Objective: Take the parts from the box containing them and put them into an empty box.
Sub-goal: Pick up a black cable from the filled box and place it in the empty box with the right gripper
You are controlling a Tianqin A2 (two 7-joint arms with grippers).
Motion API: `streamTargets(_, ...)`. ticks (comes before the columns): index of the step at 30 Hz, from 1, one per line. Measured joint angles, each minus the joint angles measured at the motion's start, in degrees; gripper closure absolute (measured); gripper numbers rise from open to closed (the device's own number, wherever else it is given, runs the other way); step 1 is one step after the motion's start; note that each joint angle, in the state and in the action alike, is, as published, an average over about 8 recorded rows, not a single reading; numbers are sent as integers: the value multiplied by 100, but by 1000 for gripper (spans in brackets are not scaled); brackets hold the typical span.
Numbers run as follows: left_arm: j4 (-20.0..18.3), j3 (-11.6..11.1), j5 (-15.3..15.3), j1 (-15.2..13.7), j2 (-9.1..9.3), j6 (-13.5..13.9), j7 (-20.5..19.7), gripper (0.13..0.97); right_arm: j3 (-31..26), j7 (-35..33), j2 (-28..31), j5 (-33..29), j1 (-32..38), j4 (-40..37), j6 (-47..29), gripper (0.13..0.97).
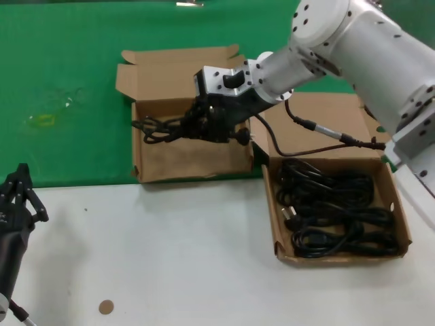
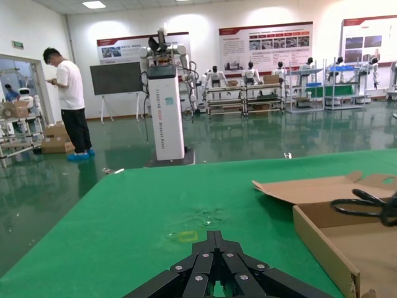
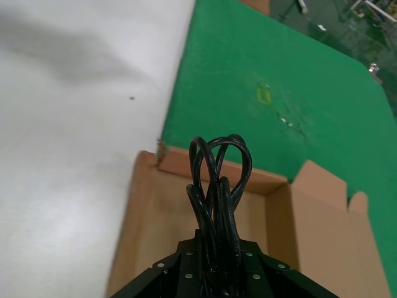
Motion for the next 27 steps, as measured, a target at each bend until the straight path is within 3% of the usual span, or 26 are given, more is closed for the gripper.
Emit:
streamTargets(15, 0, 0, 0, 0, 0, 0, 0, 953, -1209, -188, -117, 1256, 49, -392, 764, 852)
streamTargets(23, 0, 0, 0, 0, 0, 0, 0, 953, -1652, -228, -119, 1737, 40, -376, 956, 764)
streamTargets(27, 0, 0, 0, 0, 0, 0, 0, 953, -1864, -209, -120, 1945, 50, -345, 1006, 764)
